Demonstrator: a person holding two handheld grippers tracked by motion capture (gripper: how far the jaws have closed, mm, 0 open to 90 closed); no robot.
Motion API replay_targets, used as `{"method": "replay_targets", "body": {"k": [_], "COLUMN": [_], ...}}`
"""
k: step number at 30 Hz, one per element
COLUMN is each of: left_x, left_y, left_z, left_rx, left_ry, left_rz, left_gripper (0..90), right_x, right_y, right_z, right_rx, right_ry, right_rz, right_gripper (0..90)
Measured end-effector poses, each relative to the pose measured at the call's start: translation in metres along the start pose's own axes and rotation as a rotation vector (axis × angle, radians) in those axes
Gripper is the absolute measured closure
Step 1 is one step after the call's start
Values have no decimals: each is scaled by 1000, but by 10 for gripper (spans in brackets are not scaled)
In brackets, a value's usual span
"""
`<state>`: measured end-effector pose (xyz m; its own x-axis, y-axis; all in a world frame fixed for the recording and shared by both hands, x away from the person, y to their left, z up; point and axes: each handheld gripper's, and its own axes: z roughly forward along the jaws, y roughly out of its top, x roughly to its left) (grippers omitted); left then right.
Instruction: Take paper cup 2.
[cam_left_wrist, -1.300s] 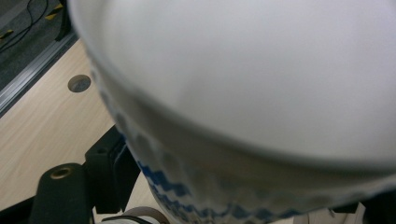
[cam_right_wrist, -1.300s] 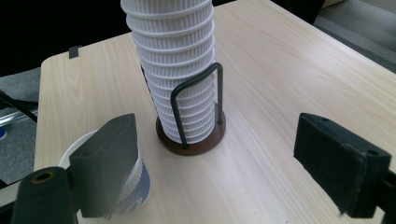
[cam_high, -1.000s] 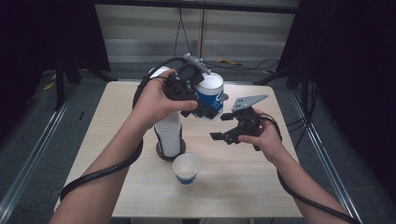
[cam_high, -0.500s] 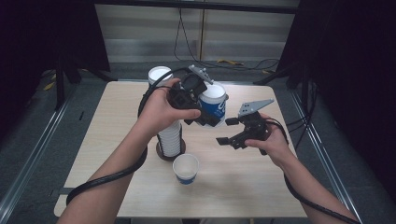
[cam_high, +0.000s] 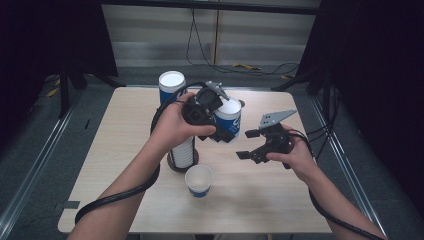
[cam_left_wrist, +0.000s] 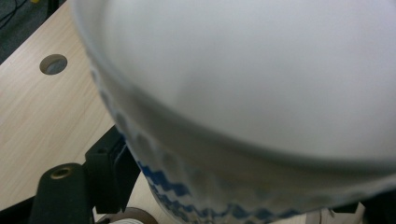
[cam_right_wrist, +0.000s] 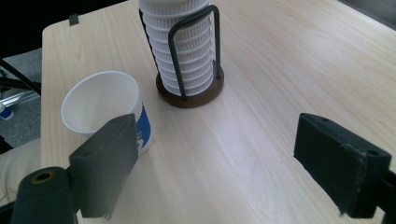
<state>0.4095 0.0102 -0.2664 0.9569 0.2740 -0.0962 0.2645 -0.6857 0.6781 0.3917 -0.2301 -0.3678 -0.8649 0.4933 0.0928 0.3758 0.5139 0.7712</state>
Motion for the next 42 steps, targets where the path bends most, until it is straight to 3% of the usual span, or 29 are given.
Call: {"method": "replay_targets", "body": {"k": [6, 12, 21, 35, 37, 42], "left_x": [-2, -5, -5, -6, -5, -6], "left_y": [-2, -3, -5, -7, -6, -4], "left_z": [8, 17, 29, 42, 43, 47], "left_rx": [33, 97, 187, 275, 297, 330], "left_ry": [-6, -9, -12, -10, -12, -3], "left_rz": [9, 38, 46, 47, 73, 74], "left_gripper": [210, 211, 216, 229, 233, 236], "right_x": [1, 2, 1, 1, 0, -1], "right_y": [-3, -8, -15, -20, -20, -22], "right_z": [-1, -4, -6, -9, -10, -13], "right_rx": [9, 9, 12, 1, -2, -8], "right_ry": [6, 12, 21, 36, 38, 43], "right_rz": [-10, -6, -2, 1, 6, 4], "right_gripper": [132, 132, 132, 132, 132, 132]}}
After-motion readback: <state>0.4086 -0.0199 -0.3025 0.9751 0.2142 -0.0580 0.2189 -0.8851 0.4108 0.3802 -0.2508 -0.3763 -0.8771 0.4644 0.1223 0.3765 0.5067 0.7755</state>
